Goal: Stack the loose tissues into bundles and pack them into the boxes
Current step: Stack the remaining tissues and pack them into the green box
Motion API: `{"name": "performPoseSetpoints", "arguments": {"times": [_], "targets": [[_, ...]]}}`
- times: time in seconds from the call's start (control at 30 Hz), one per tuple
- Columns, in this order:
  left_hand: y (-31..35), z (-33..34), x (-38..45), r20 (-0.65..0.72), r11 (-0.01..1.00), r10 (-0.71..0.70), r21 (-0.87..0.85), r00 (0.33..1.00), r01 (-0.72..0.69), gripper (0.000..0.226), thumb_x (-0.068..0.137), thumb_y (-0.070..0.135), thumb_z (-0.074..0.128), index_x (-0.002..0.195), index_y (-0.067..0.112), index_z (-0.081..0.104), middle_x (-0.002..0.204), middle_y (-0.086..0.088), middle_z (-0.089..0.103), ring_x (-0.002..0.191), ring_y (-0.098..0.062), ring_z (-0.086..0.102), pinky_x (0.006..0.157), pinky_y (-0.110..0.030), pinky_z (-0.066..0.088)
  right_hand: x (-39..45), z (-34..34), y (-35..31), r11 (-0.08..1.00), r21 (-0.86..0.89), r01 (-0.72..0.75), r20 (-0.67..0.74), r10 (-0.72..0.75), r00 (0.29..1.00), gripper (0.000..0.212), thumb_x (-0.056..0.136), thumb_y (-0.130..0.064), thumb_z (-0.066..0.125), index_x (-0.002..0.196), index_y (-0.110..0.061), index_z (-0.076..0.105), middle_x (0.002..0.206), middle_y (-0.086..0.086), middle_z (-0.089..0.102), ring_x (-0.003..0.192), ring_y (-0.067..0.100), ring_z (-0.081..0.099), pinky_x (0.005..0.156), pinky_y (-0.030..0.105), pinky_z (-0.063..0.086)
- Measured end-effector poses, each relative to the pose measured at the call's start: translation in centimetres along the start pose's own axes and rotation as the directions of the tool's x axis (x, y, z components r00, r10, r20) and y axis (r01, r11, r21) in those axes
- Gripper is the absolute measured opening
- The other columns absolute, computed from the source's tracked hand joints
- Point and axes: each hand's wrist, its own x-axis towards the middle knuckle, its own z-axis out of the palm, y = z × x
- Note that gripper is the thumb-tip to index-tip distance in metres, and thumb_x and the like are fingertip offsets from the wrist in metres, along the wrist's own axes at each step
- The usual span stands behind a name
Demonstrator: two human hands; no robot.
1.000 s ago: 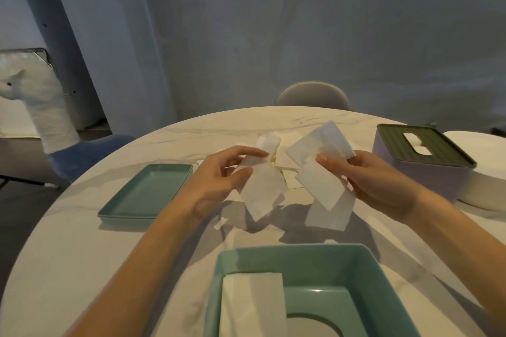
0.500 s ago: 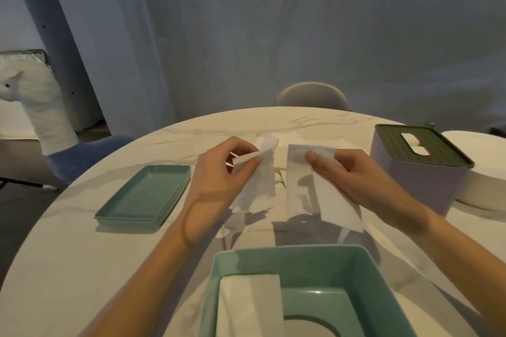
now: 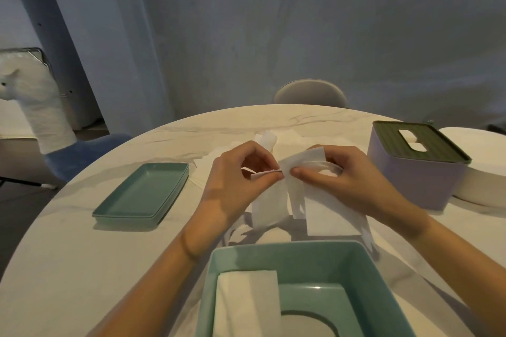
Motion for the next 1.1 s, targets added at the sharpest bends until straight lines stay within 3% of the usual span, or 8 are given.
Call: {"name": "performPoseSetpoints", "arguments": {"times": [0.17,0.33,0.43,0.57,0.7,0.93,1.03,1.1], "targets": [[-0.4,0.0,-0.1,0.019,0.951,-0.274,-0.145,0.962,0.274,0.023,0.080,0.035,0.081,0.091,0.017,0.072,0.090,0.002,0.072,0.085,-0.015,0.068,0.075,-0.023,0.061,0.2,-0.5,-0.1,0.993,0.084,-0.084,0.041,0.080,0.996,0.017,0.091,-0.042,0.064,0.104,-0.036,0.072,0.096,-0.022,0.073,0.095,0.004,0.068,0.074,0.014,0.053],[-0.5,-0.1,0.3,0.032,0.815,-0.413,-0.434,0.910,0.385,0.025,0.085,0.024,0.079,0.100,0.005,0.073,0.093,-0.006,0.075,0.081,-0.017,0.071,0.066,-0.022,0.059,-0.1,-1.5,-0.7,0.928,0.254,-0.272,0.281,0.198,0.939,0.038,0.091,-0.045,0.062,0.125,-0.029,0.067,0.115,-0.005,0.074,0.106,0.019,0.071,0.091,0.036,0.057],[-0.5,0.3,0.2,0.075,0.731,-0.467,-0.528,0.881,0.432,0.028,0.089,0.024,0.075,0.106,0.002,0.072,0.095,-0.009,0.075,0.080,-0.016,0.073,0.066,-0.020,0.058,-0.2,-1.5,-1.0,0.915,0.269,-0.300,0.339,0.201,0.919,0.044,0.088,-0.051,0.061,0.126,-0.028,0.065,0.115,0.004,0.072,0.105,0.026,0.071,0.085,0.039,0.056],[-0.7,1.1,-0.2,0.148,0.713,-0.487,-0.502,0.861,0.490,0.029,0.094,0.033,0.069,0.103,0.006,0.072,0.095,-0.008,0.075,0.084,-0.018,0.074,0.072,-0.026,0.060,-0.3,-0.9,-1.5,0.969,0.138,-0.203,0.285,0.157,0.945,0.038,0.083,-0.054,0.061,0.112,-0.030,0.067,0.096,-0.011,0.070,0.091,0.014,0.069,0.068,0.018,0.052],[-0.7,1.1,-0.4,0.165,0.741,-0.433,-0.494,0.886,0.455,0.029,0.094,0.030,0.071,0.102,0.003,0.069,0.096,-0.011,0.074,0.083,-0.020,0.072,0.066,-0.026,0.057,-0.2,-0.6,-1.4,0.983,-0.006,-0.183,0.072,0.183,0.981,0.030,0.070,-0.057,0.070,0.094,-0.039,0.069,0.086,-0.031,0.064,0.088,0.000,0.061,0.072,0.012,0.051],[-0.9,1.4,-0.6,0.117,0.832,-0.361,-0.408,0.925,0.376,0.031,0.092,0.038,0.070,0.105,0.010,0.075,0.098,-0.005,0.077,0.090,-0.020,0.072,0.076,-0.027,0.060,-0.2,0.0,-1.1,0.968,0.125,-0.217,0.033,0.214,0.976,0.024,0.074,-0.048,0.078,0.092,-0.033,0.077,0.082,-0.019,0.069,0.081,0.005,0.067,0.060,0.015,0.054],[-0.9,1.7,-0.4,0.147,0.769,-0.400,-0.483,0.905,0.419,0.061,0.085,0.061,0.057,0.113,0.010,0.075,0.105,-0.005,0.078,0.098,-0.021,0.075,0.089,-0.034,0.061,-0.2,0.7,-1.0,0.924,0.257,-0.284,0.025,0.288,0.957,0.019,0.078,-0.038,0.081,0.090,-0.024,0.078,0.083,-0.009,0.072,0.076,0.012,0.069,0.057,0.016,0.052],[-0.9,2.0,-0.2,0.234,0.691,-0.417,-0.547,0.878,0.474,0.083,0.077,0.082,0.051,0.128,0.019,0.069,0.120,-0.005,0.075,0.111,-0.027,0.072,0.102,-0.049,0.055,-0.3,1.1,-0.9,0.880,0.334,-0.337,0.026,0.349,0.937,0.021,0.079,-0.037,0.081,0.091,-0.020,0.078,0.091,0.001,0.074,0.086,0.023,0.071,0.060,0.021,0.052]]}}
